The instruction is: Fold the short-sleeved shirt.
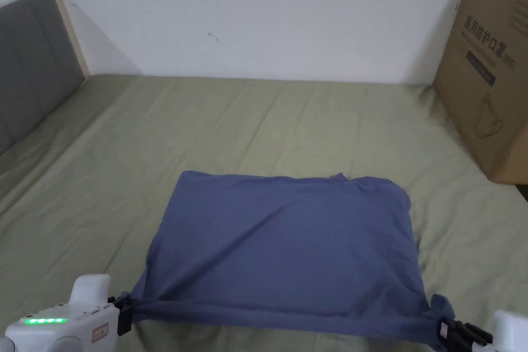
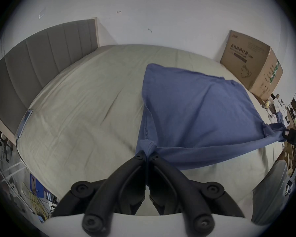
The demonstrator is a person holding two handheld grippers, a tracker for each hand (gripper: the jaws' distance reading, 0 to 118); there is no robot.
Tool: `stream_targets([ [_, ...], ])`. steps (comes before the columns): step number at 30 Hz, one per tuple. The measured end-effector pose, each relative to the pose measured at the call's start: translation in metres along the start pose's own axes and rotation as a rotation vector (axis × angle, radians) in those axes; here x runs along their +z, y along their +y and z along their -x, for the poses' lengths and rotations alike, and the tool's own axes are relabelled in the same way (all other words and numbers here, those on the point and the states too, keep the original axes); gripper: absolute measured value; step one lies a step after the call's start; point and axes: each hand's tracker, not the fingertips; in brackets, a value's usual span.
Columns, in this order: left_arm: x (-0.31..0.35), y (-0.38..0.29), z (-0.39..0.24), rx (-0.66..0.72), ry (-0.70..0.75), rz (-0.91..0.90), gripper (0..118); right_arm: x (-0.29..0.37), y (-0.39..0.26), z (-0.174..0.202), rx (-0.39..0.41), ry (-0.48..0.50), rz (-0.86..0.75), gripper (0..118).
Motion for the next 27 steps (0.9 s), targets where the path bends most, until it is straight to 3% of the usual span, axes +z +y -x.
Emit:
stream_targets([
  [8, -0.023, -0.029, 0.003, 0.008, 0.028, 0.117, 1, -0.042, -0.037, -0.011, -0.084, -0.102, 0.230, 2],
  [11, -0.027, -0.031, -0.001, 0.020, 0.041, 0.135, 2, -0.050, -0.040, -0.007, -0.073, -0.127, 0.256, 2],
  [13, -0.024, -0.026, -0.001, 0.050, 0.040, 0.145, 9, -0.047, -0.035, -0.001, -0.055, -0.130, 0.243, 15],
  [14, -0.023, -0.023, -0.002, 0.069, 0.030, 0.158, 24, -0.046, -0.031, 0.001, -0.049, -0.134, 0.242, 25],
  [15, -0.019, -0.019, -0.004, 0.081, 0.033, 0.166, 60, -0.041, -0.025, 0.005, -0.040, -0.130, 0.237, 51],
  [16, -0.015, -0.016, -0.005, 0.092, 0.029, 0.160, 81, -0.037, -0.018, 0.008, -0.025, -0.120, 0.227, 77],
  [17, -0.008, -0.010, -0.008, 0.104, 0.020, 0.153, 87, -0.032, -0.010, 0.012, -0.010, -0.102, 0.198, 97],
  [18, 0.003, -0.001, -0.013, 0.119, -0.027, 0.101, 87, -0.025, 0.003, 0.016, 0.003, -0.079, 0.154, 109],
  [21, 0.037, 0.029, -0.029, 0.120, -0.092, -0.053, 88, 0.001, 0.043, 0.034, 0.061, -0.050, -0.019, 111],
  [27, 0.102, 0.077, -0.075, -0.024, -0.076, -0.394, 88, 0.051, 0.102, 0.077, 0.152, -0.053, -0.342, 111],
])
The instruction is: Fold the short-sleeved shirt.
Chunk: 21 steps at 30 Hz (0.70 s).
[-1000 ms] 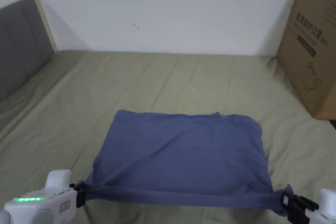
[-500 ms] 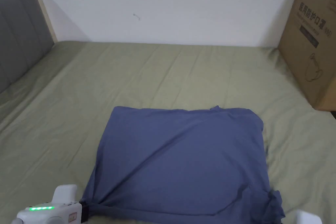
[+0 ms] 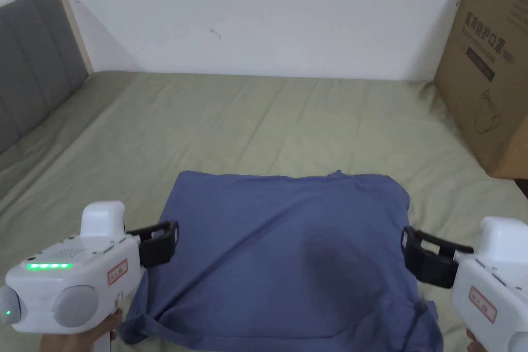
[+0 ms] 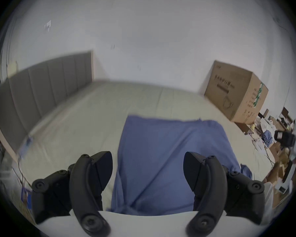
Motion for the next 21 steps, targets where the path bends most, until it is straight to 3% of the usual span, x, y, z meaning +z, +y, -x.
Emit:
stream_targets([
  [5, 0.016, 0.019, -0.030, -0.071, 0.032, -0.175, 86, 0.013, 0.024, 0.021, 0.051, -0.063, -0.165, 110],
  [8, 0.022, 0.018, -0.040, -0.085, 0.017, -0.246, 68, 0.018, 0.025, 0.030, 0.075, -0.096, -0.221, 98],
  [9, 0.023, 0.016, -0.044, -0.071, 0.020, -0.246, 49, 0.019, 0.024, 0.033, 0.079, -0.109, -0.233, 83],
  [10, 0.024, 0.014, -0.046, -0.069, 0.012, -0.258, 28, 0.020, 0.023, 0.036, 0.088, -0.118, -0.240, 61],
  [11, 0.023, 0.013, -0.047, -0.072, -0.010, -0.266, 10, 0.020, 0.023, 0.039, 0.097, -0.127, -0.240, 36],
  [12, 0.023, 0.011, -0.049, -0.070, -0.015, -0.269, 0, 0.018, 0.022, 0.040, 0.102, -0.137, -0.234, 2],
  [21, 0.013, 0.001, -0.045, -0.078, -0.003, -0.163, 0, 0.017, 0.017, 0.045, 0.115, -0.116, -0.236, 0],
])
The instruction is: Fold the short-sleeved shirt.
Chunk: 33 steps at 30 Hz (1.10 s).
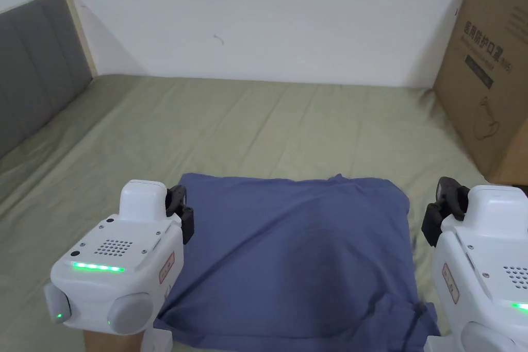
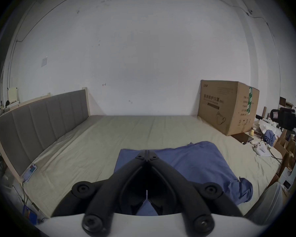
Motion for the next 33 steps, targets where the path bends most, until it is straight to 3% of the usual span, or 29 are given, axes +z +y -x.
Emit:
stream_targets([
  [11, -0.022, -0.075, 0.063, 0.099, 0.087, 0.437, 2, -0.004, -0.016, 0.002, -0.001, 0.033, 0.053, 0],
  [12, -0.024, -0.083, 0.069, 0.116, 0.091, 0.481, 11, -0.004, -0.018, 0.002, 0.000, 0.036, 0.060, 0],
  [13, -0.027, -0.091, 0.074, 0.138, 0.087, 0.522, 35, -0.004, -0.019, 0.002, 0.003, 0.037, 0.065, 0],
  [15, -0.031, -0.106, 0.081, 0.161, 0.101, 0.594, 98, -0.004, -0.022, 0.003, 0.006, 0.040, 0.075, 0],
  [16, -0.033, -0.114, 0.084, 0.169, 0.109, 0.617, 107, -0.005, -0.023, 0.003, 0.006, 0.041, 0.081, 0],
  [22, -0.052, -0.137, 0.096, 0.151, 0.152, 0.670, 102, -0.005, -0.031, 0.002, 0.010, 0.041, 0.111, 0],
  [23, -0.055, -0.142, 0.098, 0.161, 0.152, 0.676, 94, -0.004, -0.033, 0.001, 0.007, 0.039, 0.116, 0],
  [25, -0.060, -0.150, 0.102, 0.172, 0.148, 0.708, 60, -0.002, -0.036, -0.003, 0.000, 0.035, 0.127, 0],
  [28, -0.063, -0.164, 0.101, 0.213, 0.071, 0.770, 19, -0.001, -0.041, -0.009, -0.010, 0.024, 0.148, 0],
  [29, -0.064, -0.167, 0.099, 0.201, 0.068, 0.773, 12, -0.001, -0.043, -0.011, -0.013, 0.017, 0.161, 0],
  [32, -0.057, -0.161, 0.087, 0.141, 0.089, 0.712, 9, -0.001, -0.052, -0.022, -0.046, -0.002, 0.204, 0],
  [33, -0.055, -0.159, 0.086, 0.128, 0.089, 0.706, 9, -0.003, -0.058, -0.027, -0.064, -0.004, 0.245, 12],
])
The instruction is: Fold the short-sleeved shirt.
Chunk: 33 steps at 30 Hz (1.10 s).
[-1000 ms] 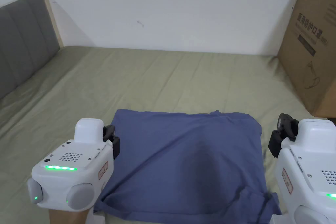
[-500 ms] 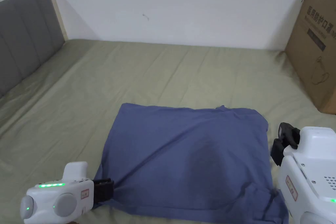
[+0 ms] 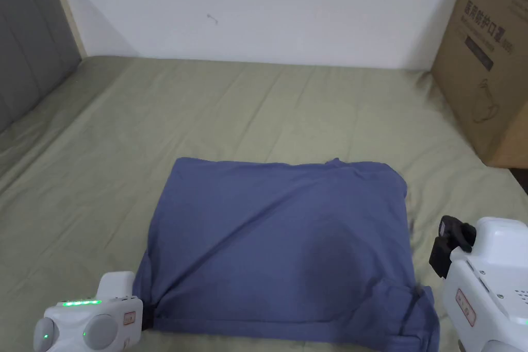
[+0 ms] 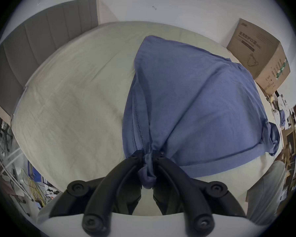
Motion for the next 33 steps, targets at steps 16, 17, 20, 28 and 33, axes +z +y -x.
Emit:
stream_targets([
  [16, 0.039, 0.018, -0.006, 0.011, -0.041, -0.112, 9, -0.057, -0.147, -0.030, -0.086, 0.020, 0.573, 54],
  [17, 0.038, 0.018, -0.006, 0.014, -0.041, -0.110, 9, -0.055, -0.147, -0.030, -0.102, 0.038, 0.570, 34],
  [20, 0.037, 0.019, -0.004, 0.029, -0.042, -0.105, 9, -0.046, -0.136, -0.029, -0.095, 0.010, 0.496, 2],
  [28, 0.037, 0.048, -0.004, 0.084, -0.057, -0.127, 9, -0.057, -0.073, -0.031, -0.086, 0.039, 0.371, 2],
  [33, 0.026, 0.083, -0.002, 0.085, -0.059, -0.148, 9, -0.084, -0.043, -0.027, -0.071, 0.044, 0.309, 2],
])
